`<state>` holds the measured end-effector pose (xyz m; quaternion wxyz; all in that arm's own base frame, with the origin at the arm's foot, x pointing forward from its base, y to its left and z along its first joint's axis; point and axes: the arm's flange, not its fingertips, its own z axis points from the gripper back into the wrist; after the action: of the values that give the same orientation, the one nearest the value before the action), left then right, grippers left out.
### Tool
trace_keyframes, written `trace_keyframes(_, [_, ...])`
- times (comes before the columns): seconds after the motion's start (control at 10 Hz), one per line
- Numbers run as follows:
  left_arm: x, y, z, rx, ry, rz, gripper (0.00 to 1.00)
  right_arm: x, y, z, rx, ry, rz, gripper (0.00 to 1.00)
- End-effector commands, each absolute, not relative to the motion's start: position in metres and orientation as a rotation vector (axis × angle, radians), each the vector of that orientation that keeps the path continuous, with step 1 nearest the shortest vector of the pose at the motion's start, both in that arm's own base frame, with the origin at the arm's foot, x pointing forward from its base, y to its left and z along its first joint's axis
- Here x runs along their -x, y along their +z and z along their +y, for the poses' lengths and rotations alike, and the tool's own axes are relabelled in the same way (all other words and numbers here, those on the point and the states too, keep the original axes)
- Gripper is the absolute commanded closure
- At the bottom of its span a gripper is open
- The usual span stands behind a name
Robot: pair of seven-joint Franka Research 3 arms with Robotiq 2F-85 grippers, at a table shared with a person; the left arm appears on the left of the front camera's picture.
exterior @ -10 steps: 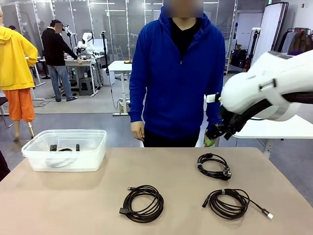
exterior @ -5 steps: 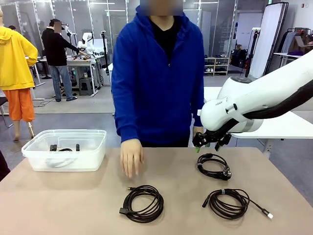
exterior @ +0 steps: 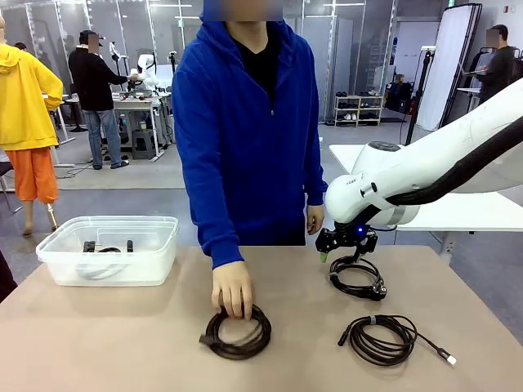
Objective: Organize and store the cables.
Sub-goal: Place the Power Cable into the Organizing box.
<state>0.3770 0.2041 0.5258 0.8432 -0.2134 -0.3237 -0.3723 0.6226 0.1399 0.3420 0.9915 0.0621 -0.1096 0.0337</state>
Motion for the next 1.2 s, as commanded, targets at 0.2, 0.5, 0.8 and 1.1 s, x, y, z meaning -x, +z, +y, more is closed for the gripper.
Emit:
trace_keyframes(0.2, [-0.375,0.527,0.203,0.440,-0.789,-0.687,0.00,-0.635,0.320,0.162,-0.104,0.042,-0.147,0.00])
trace_keyframes(0.5, [-0.375,0.527,0.203,0.440,-0.789,-0.687,0.00,-0.644,0.303,0.167,-0.087,0.043,-0.121,0.00])
trace_keyframes(0.8, [-0.375,0.527,0.203,0.440,-0.789,-0.687,0.00,-0.648,0.298,0.170,-0.089,0.046,-0.099,0.13])
trace_keyframes(1.1, [-0.375,0.527,0.203,0.440,-0.789,-0.687,0.00,-0.648,0.297,0.170,-0.087,0.055,-0.090,1.00])
